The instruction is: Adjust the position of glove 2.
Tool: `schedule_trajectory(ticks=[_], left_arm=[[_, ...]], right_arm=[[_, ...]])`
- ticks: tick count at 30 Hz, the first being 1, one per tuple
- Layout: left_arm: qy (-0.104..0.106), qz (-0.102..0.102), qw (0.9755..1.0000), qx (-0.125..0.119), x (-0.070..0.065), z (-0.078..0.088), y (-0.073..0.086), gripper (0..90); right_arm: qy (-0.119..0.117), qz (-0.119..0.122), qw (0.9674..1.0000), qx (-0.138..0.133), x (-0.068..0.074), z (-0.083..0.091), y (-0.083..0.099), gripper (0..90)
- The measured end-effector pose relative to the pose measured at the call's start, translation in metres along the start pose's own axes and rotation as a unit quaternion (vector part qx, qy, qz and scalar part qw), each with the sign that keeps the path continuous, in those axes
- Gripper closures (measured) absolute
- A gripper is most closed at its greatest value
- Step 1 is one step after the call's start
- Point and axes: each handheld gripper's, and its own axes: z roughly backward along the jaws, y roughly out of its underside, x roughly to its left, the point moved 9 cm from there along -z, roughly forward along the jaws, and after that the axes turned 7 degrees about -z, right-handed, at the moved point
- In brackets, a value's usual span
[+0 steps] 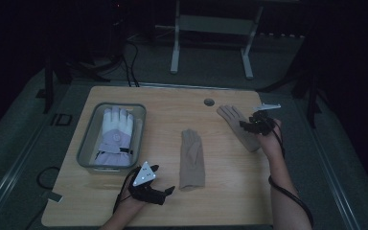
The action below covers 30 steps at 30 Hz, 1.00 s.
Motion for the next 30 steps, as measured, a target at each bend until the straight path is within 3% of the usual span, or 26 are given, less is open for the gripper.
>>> schedule_trajectory(ticks=[8,11,15,17,20,23,30], left_arm=[[0.004,0.000,1.0000,0.007,0.000,-0.001,0.001,3.3],[0.002,-0.002,1.0000,0.007,0.000,-0.001,0.001,3.3],[0.000,0.004,1.0000,0.002,0.001,0.000,0.000,3.3],[0.000,0.004,1.0000,0.001,0.001,0.000,0.000,3.3],[0.000,0.003,1.0000,0.000,0.001,0.000,0.000,3.3],[-0.001,0.003,1.0000,-0.001,0.001,0.000,0.000,3.3],[0.000,0.005,1.0000,-0.001,0.001,0.001,0.000,3.3]], right_arm=[[0.007,-0.034,0.9992,0.016,-0.011,-0.029,0.004,44.5],[0.013,-0.028,0.9993,0.021,-0.014,-0.036,0.004,44.5],[0.000,-0.023,0.9995,0.022,-0.012,-0.045,0.007,43.7],[0.011,-0.005,0.9988,0.047,-0.010,-0.054,0.016,42.4],[0.009,-0.013,0.9992,0.036,-0.009,-0.055,0.017,43.4],[0.005,-0.009,0.9995,0.031,-0.009,-0.054,0.018,48.7],[0.013,-0.015,0.9989,0.043,-0.008,-0.051,0.018,72.2]])
